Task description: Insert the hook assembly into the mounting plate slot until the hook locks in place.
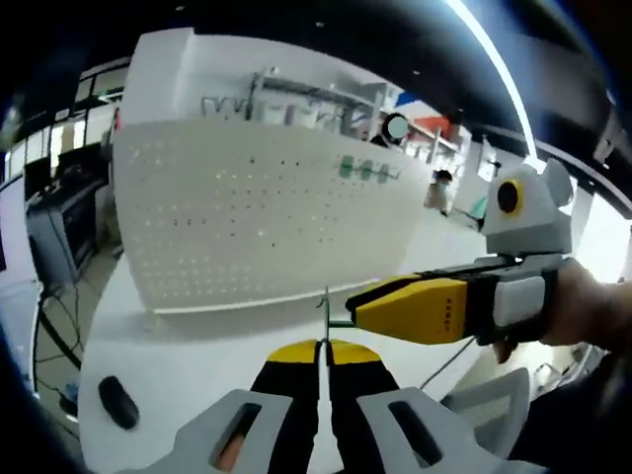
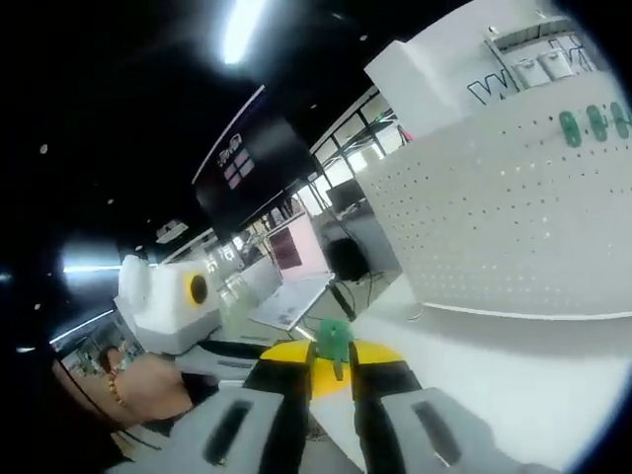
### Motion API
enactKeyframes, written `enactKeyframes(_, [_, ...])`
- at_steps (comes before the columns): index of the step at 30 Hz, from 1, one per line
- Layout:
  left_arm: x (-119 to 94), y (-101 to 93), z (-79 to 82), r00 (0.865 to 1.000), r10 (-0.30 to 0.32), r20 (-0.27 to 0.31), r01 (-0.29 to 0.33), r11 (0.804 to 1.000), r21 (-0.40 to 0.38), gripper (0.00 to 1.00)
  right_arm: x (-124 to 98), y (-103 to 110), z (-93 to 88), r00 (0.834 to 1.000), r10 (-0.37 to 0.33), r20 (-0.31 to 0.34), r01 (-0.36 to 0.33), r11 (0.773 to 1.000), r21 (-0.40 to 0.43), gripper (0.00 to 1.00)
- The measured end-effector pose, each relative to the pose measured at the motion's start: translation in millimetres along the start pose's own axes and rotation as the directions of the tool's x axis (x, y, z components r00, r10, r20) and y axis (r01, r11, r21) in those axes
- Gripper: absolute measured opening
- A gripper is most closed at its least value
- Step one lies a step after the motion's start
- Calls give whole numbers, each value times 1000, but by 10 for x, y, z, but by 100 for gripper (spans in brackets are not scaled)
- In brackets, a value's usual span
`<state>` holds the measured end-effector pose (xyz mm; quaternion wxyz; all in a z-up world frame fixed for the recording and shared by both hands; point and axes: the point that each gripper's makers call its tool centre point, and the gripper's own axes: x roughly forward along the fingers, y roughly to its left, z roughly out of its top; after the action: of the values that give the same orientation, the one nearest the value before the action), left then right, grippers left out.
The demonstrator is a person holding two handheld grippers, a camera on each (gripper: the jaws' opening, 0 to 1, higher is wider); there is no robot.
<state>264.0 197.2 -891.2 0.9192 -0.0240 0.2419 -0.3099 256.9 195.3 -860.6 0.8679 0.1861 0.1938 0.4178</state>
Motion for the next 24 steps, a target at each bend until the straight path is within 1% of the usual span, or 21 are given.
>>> enactKeyframes(4, [6, -30, 21, 1000, -12, 10, 12, 1000, 1, 1, -5, -27, -16, 1000, -7, -6, 7, 1000, -21, 7])
enactKeyframes(8, [25, -70, 18, 1000, -29, 12, 29, 1000, -5, 1, 5, -31, -2, 1000, -7, 6, 7, 1000, -18, 5])
enactKeyframes(11, [36, -60, 19, 999, -29, 13, 29, 1000, -4, 1, 2, -42, -4, 1000, -14, 16, 15, 1000, -28, 3])
enactKeyframes(12, [38, -74, 24, 999, -48, 19, 49, 998, -47, 1, -2, -56, 1, 1000, -19, 25, 19, 1000, -19, 1])
enactKeyframes(13, [43, -78, 21, 998, -55, 18, 56, 996, -74, 1, -6, -65, -5, 999, -20, 27, 20, 1000, 5, 2])
enactKeyframes(16, [77, -80, -56, 999, -50, -16, 49, 998, -36, 2, -3, -75, -66, 999, -38, 2, 38, 999, -25, 1])
enactKeyframes(18, [86, -82, -84, 998, -53, -21, 53, 998, -29, 2, 0, -79, -86, 999, -42, -4, 42, 999, -23, 1])
enactKeyframes(21, [113, -80, -133, 998, -54, -26, 54, 998, 10, 3, 1, -89, -138, 998, -55, -8, 54, 998, -31, 1])
enactKeyframes(22, [114, -80, -139, 998, -51, -27, 52, 999, 15, 3, -3, -97, -153, 999, -54, -4, 54, 998, -29, 1])
enactKeyframes(24, [113, -80, -160, 998, -50, -34, 50, 999, 10, 4, -8, -132, -174, 998, -57, -2, 57, 998, 26, 1])
